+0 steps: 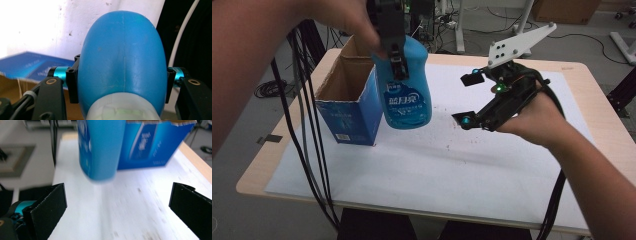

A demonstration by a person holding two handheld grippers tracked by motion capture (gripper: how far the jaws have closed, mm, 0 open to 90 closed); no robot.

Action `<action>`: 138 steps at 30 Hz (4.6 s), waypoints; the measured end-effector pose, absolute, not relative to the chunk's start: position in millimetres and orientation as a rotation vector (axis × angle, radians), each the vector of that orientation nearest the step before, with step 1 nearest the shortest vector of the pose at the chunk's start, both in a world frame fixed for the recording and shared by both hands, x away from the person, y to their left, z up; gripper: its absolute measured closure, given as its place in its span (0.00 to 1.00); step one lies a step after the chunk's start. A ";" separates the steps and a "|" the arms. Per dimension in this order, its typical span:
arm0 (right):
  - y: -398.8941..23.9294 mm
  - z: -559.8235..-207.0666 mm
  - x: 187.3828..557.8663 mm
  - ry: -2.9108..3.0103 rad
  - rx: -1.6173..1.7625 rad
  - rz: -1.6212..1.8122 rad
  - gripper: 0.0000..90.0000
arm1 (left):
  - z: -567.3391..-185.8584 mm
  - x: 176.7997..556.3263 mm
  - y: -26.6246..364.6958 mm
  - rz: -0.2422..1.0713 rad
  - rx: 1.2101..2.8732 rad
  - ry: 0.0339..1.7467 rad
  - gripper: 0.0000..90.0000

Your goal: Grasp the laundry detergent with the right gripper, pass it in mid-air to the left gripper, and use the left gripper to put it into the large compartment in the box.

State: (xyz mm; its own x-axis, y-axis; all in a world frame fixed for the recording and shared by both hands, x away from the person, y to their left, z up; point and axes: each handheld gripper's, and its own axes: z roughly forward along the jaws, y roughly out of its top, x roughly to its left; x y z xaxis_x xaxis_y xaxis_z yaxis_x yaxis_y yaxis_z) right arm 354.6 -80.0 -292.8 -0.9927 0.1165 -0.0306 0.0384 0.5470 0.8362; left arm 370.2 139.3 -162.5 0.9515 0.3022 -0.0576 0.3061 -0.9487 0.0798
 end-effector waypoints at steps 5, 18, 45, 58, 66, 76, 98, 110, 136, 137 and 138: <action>-93.1 -281.8 360.4 2.786 0.096 1.190 0.01 | -150.7 379.7 157.1 -0.089 2.948 0.735 0.43; -126.5 -259.2 367.0 2.888 0.050 0.825 0.01 | -117.5 395.8 217.9 -0.037 2.700 1.425 0.43; -132.2 -266.3 373.6 2.897 0.111 0.816 0.01 | -169.6 428.2 268.1 0.010 2.637 1.770 0.43; -132.5 -274.6 376.5 2.912 0.139 0.799 0.01 | -235.6 433.3 261.1 0.022 2.917 1.343 0.43; -130.9 -281.2 376.1 2.921 0.152 0.793 0.01 | -268.5 434.9 260.6 0.018 2.971 1.197 0.43; -130.8 -287.3 374.5 2.932 0.167 0.782 0.01 | -296.8 432.8 264.6 0.048 2.994 1.056 0.42; -128.5 -287.4 372.6 2.937 0.168 0.778 0.01 | -289.3 436.2 269.7 -0.039 2.957 1.089 0.34; -133.0 -285.1 374.9 2.949 0.181 0.773 0.01 | -265.3 433.7 269.4 -0.023 2.949 1.111 0.26; -133.3 -269.6 384.9 3.049 0.096 0.580 0.01 | -200.7 406.5 233.4 -0.001 3.007 0.766 0.14; -134.1 -268.4 385.1 3.056 0.097 0.560 0.01 | -200.4 405.1 229.4 0.001 3.011 0.742 0.14; -135.2 -267.4 385.9 3.063 0.087 0.539 0.01 | -200.3 403.8 225.4 -0.010 3.018 0.722 0.13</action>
